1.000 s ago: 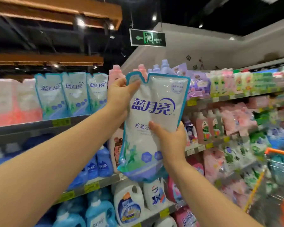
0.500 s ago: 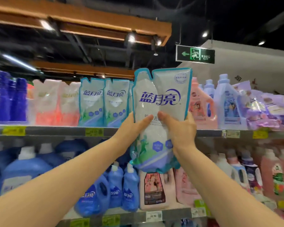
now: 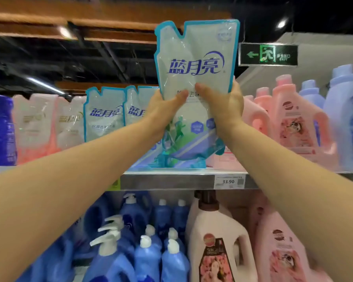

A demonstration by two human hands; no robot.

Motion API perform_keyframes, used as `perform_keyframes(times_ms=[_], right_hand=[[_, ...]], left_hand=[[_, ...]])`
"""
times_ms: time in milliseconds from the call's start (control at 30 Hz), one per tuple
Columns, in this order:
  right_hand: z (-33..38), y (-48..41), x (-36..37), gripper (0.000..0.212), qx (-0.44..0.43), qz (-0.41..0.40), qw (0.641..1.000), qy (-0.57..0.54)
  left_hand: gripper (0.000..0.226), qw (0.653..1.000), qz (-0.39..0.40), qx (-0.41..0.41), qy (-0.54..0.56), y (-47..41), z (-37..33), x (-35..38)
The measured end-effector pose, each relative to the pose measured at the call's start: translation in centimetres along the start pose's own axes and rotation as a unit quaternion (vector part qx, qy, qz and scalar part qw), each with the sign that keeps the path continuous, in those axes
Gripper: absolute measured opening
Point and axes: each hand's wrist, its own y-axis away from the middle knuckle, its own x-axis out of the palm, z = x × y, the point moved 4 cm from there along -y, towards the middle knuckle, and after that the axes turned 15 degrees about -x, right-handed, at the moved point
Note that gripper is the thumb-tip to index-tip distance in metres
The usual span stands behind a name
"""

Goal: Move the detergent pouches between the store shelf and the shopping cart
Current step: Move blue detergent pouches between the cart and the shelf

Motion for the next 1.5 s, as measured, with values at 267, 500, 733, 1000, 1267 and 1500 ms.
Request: perform_keyframes(times_ms=[267, 500, 733, 1000, 1267, 1500], right_hand=[[-7.9, -1.5, 0.5, 0.043, -0.010, -0.041, 0.999, 0.022], [-11.2, -0.7, 0.7, 0.047, 0.016, -0.051, 0.998, -0.015], [-12.6, -0.2, 1.1, 0.048, 0.017, -0.054, 0.998, 0.006], [-13.4, 0.9, 0.3, 0.060, 0.098, -0.032, 0.993, 0.051], [-12.4, 0.7, 0.2, 0.058, 0.124, 0.035, 0.985, 0.118], [-12.7, 1.6, 0.1, 0.061, 0.134, 0.029, 0.985, 0.106]], left_hand=[[0.020, 0.998, -0.054, 0.043, -0.011, -6.0, 4.8, 0.0], [0.021, 0.995, -0.067, 0.076, -0.009, -7.2, 8.0, -0.6], [0.048, 0.994, -0.083, 0.075, -0.009, -7.6, 9.2, -1.1], [0.050, 0.995, -0.078, -0.032, -0.056, -7.3, 10.4, -1.0], [0.069, 0.994, -0.057, -0.074, -0.054, -6.6, 10.4, -1.6], [0.065, 0.993, -0.060, -0.098, -0.034, -6.5, 11.0, -1.5]])
